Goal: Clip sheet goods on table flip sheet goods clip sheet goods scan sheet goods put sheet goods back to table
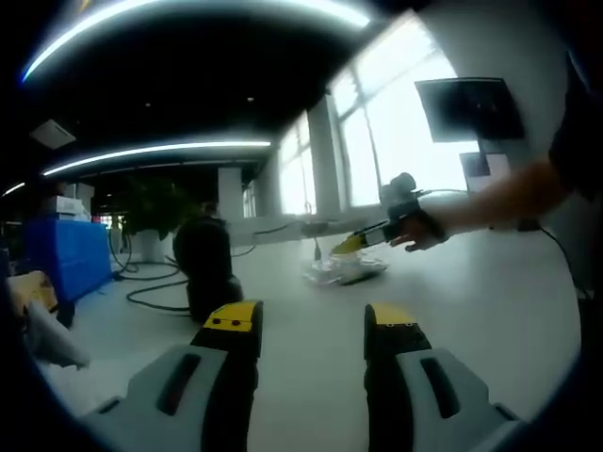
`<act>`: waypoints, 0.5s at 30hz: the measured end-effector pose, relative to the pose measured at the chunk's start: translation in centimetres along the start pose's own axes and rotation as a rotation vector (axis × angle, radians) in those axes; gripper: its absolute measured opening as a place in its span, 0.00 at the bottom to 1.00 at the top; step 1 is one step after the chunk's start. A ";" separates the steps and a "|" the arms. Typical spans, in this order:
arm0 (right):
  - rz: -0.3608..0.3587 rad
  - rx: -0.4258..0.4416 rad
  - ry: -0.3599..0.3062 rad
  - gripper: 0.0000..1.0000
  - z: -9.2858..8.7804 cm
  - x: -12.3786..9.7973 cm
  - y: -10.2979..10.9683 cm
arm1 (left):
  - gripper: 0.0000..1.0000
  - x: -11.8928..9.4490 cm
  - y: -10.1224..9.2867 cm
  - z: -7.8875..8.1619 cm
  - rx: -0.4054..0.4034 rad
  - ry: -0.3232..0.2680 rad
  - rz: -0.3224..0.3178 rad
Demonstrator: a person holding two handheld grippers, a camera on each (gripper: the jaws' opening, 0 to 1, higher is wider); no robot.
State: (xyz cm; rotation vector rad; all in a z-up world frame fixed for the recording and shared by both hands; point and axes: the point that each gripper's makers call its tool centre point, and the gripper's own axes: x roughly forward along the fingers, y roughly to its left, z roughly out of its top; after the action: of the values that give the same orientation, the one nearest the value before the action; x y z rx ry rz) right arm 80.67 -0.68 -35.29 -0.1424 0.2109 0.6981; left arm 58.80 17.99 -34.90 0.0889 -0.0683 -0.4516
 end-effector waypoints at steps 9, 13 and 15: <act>-0.003 -0.018 -0.045 0.67 1.9 -2.3 -0.3 | 0.36 0.1 -0.3 -0.1 0.003 0.007 -0.005; 0.000 -0.010 -0.078 0.66 3.1 -3.5 -0.5 | 0.36 0.1 -0.3 -0.1 0.000 0.007 -0.005; 0.007 -0.011 -0.092 0.66 3.7 -4.3 -0.3 | 0.36 0.1 -0.2 -0.2 -0.005 0.008 -0.004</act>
State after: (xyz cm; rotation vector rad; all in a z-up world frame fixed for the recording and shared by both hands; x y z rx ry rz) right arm 78.16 -2.82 -30.69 -0.1200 0.1195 0.7108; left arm 58.81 17.77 -35.07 0.0861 -0.0598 -0.4554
